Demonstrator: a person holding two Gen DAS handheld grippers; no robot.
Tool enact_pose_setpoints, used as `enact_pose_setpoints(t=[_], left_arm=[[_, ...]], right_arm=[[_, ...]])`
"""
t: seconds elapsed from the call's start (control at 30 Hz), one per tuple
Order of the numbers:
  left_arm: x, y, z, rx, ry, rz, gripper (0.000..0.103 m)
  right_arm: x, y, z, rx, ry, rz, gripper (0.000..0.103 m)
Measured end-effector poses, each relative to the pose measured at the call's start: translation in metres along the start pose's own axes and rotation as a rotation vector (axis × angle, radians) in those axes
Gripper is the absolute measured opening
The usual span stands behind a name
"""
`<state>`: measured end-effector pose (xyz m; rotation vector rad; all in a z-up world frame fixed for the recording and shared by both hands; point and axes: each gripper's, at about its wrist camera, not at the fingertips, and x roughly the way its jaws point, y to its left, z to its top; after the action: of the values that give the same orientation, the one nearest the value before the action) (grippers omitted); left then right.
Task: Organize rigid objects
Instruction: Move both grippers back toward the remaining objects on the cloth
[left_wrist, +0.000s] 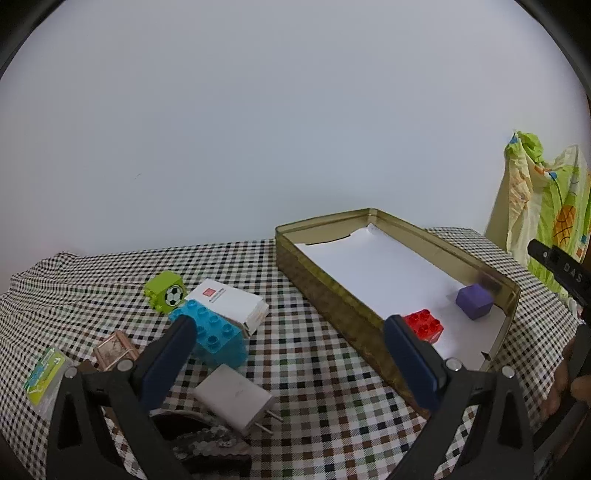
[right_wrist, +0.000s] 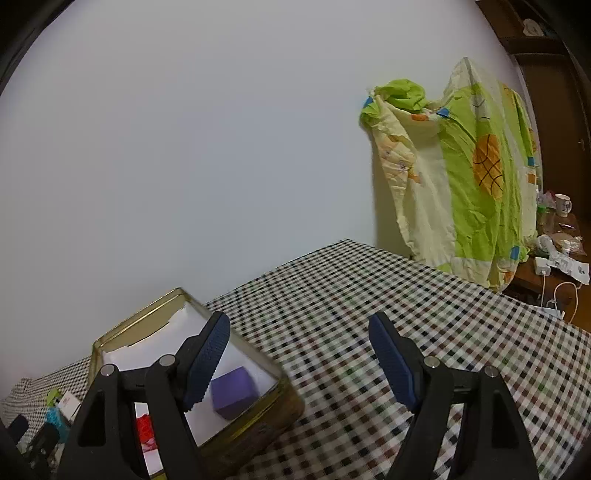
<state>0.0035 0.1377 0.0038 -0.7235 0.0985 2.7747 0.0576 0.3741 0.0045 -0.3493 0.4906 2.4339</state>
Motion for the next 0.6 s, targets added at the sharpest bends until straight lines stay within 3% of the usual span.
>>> enact_pose_setpoints(t=[0.47, 0.6], left_arm=[[-0.008, 0.019, -0.004, -0.006, -0.011, 0.017, 0.102], [-0.009, 0.026, -0.005, 0.000, -0.012, 0.019, 0.102]], right_arm=[[-0.028, 0.029, -0.015, -0.070, -0.073, -0.009, 0.080], [-0.035, 0.036, -0.020, -0.052, -0.055, 0.003, 0.080]])
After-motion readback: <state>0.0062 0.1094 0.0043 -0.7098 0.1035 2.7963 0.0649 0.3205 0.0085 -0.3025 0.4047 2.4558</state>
